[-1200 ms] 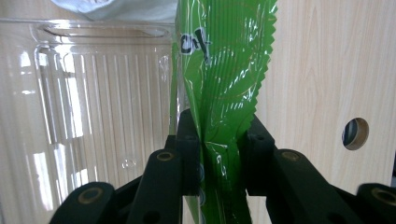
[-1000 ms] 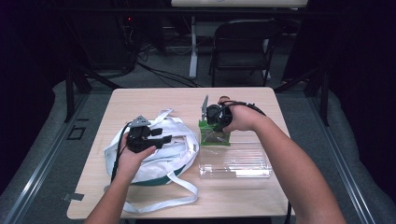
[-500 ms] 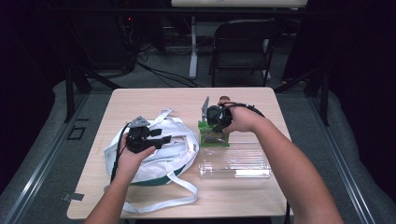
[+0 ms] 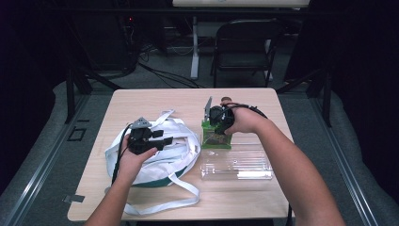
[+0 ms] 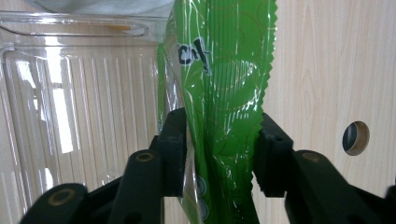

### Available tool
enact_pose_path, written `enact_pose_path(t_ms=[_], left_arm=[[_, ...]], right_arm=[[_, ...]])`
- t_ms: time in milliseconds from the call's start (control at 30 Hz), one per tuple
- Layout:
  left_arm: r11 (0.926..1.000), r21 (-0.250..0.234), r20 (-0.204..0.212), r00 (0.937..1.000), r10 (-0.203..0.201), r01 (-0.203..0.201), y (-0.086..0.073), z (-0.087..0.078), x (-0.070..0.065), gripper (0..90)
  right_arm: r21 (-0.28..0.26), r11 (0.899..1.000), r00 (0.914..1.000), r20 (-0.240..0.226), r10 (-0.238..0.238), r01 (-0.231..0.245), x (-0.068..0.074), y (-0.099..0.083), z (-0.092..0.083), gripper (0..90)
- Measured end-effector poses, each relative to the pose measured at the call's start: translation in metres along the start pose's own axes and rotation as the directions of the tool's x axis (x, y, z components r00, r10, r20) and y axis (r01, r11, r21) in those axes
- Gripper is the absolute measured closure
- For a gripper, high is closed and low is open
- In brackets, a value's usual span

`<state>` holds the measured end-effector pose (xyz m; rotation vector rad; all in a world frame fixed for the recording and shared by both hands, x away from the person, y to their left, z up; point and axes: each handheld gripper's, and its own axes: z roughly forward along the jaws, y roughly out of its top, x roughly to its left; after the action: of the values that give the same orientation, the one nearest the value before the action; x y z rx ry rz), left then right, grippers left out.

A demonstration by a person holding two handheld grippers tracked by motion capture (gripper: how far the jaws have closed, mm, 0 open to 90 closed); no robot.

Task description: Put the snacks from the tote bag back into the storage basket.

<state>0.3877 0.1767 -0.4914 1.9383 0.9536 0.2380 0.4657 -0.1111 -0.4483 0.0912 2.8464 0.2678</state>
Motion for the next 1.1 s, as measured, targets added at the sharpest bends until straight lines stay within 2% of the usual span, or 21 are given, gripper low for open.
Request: enact_pose_path(t_ms=[333, 567, 833, 1100], left_arm=[[1.0000, -0.002, -0.003, 1.0000, -0.005, 0.005, -0.0003, -0.0008, 0.0003, 42.7], [0.9999, -0.007, -0.008, 0.9999, -0.008, 0.008, -0.0002, -0.0012, 0.0007, 42.3], [0.9999, -0.009, -0.014, 0.9999, -0.010, 0.010, -0.0006, -0.0020, 0.0008, 41.9], [0.9998, -0.014, -0.014, 0.9998, -0.017, 0.017, -0.0010, -0.0019, 0.0013, 41.8]], right_arm=[[-0.012, 1.000, 0.9997, 0.012, 0.021, -0.020, -0.0002, 0.0000, -0.0025, 48.0], [-0.020, 0.999, 0.9993, 0.014, 0.033, -0.033, -0.0002, -0.0015, -0.0047, 44.0], [-0.031, 0.998, 0.9986, 0.006, 0.053, -0.053, -0.0014, -0.0026, -0.0060, 41.3], [-0.040, 0.998, 0.9985, 0.000, 0.054, -0.054, -0.0017, -0.0022, -0.0069, 40.1]])
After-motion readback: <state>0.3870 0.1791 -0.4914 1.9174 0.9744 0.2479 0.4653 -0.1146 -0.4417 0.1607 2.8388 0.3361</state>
